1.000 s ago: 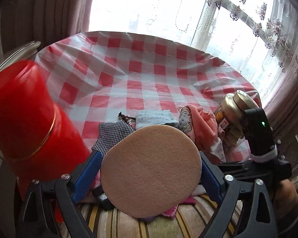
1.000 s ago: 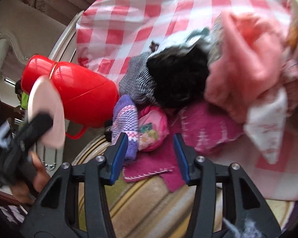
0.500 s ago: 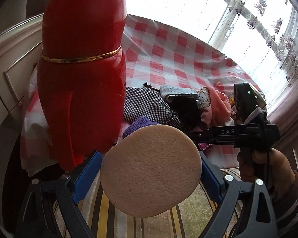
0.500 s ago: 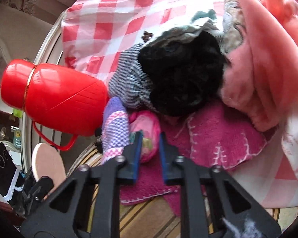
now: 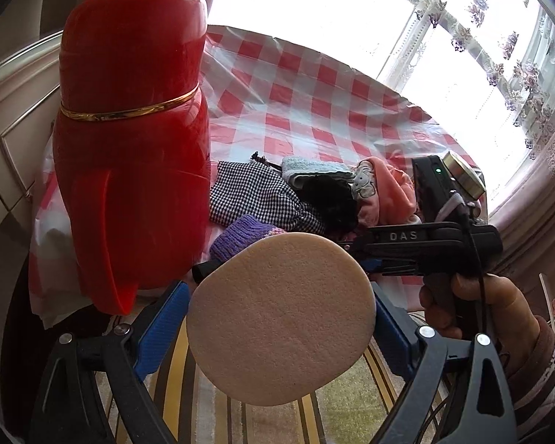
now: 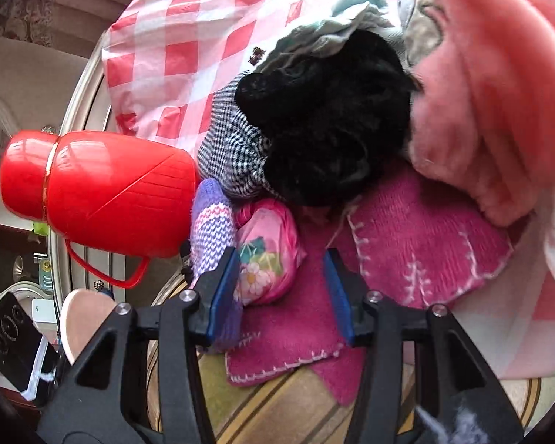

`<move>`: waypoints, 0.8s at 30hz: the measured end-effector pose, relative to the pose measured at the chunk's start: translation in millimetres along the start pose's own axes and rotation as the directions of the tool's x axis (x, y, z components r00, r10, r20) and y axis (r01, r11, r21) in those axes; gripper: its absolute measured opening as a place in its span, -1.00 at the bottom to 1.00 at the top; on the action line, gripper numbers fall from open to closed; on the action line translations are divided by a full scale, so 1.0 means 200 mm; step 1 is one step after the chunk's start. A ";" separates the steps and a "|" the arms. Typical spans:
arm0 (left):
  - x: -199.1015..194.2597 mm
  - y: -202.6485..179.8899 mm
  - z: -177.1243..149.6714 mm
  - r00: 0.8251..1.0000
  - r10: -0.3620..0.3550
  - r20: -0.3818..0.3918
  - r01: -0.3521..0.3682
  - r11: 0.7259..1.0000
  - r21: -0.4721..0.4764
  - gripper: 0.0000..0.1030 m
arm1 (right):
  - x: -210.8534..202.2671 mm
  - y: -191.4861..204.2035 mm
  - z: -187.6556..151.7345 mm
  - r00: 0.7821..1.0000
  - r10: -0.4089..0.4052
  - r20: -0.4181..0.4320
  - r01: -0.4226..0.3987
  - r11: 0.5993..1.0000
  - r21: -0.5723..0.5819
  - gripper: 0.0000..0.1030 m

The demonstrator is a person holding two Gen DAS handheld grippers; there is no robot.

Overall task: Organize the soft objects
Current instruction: 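Grasp the pink patterned pouch with the right tool while the left tool holds the sponge, then carry the pink pouch into the box and release it while the left tool brings the sponge over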

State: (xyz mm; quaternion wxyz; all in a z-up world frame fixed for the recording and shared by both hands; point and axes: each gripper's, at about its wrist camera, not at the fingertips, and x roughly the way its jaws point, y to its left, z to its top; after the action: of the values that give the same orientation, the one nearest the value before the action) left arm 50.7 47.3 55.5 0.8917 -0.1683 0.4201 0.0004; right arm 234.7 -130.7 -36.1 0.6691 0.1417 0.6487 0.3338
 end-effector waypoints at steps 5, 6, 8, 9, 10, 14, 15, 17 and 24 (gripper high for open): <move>0.00 -0.01 -0.01 1.000 0.000 -0.007 0.000 1.000 0.005 0.81 | 0.04 0.03 0.01 1.000 -0.011 0.007 0.011 0.999 -0.032 -0.42; 0.00 -0.02 -0.01 1.000 0.000 -0.006 0.000 1.000 0.009 0.81 | 0.02 0.03 0.01 1.000 -0.006 0.017 0.007 0.999 -0.034 -0.46; -0.01 -0.05 -0.01 1.000 0.003 0.006 -0.003 1.000 0.029 0.81 | -0.04 0.03 -0.01 0.999 -0.005 0.054 0.007 0.999 -0.043 -0.49; -0.01 -0.07 -0.01 1.000 0.005 0.009 -0.005 0.999 0.040 0.81 | -0.09 0.02 -0.03 0.997 -0.003 0.076 0.007 0.999 -0.047 -0.49; -0.01 -0.08 -0.01 1.000 0.004 0.011 -0.005 0.999 0.050 0.81 | -0.13 0.02 -0.04 0.996 0.000 0.092 0.004 0.999 -0.044 -0.49; 0.01 -0.15 -0.02 1.000 -0.014 -0.002 0.015 0.997 0.075 0.81 | -0.34 -0.05 -0.12 0.985 0.054 0.164 -0.051 0.998 -0.021 -0.49; 0.01 -0.18 -0.02 1.000 -0.020 -0.005 0.020 0.996 0.086 0.81 | -0.39 -0.07 -0.14 0.981 0.061 0.184 -0.059 0.998 -0.018 -0.49; 0.02 -0.24 -0.03 0.999 -0.032 -0.011 0.033 0.993 0.110 0.81 | -0.48 -0.11 -0.20 0.973 0.072 0.220 -0.072 0.997 -0.006 -0.49; 0.06 -0.55 -0.04 0.993 -0.105 -0.046 0.113 0.965 0.236 0.81 | -0.92 -0.37 -0.52 0.924 0.042 0.380 -0.069 0.996 0.059 -0.49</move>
State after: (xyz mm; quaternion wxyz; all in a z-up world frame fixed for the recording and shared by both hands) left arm 68.6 -59.9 73.9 0.8971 -0.0830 0.4218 -0.1020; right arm 166.6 -327.0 48.8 0.7663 0.2455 0.5149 0.2955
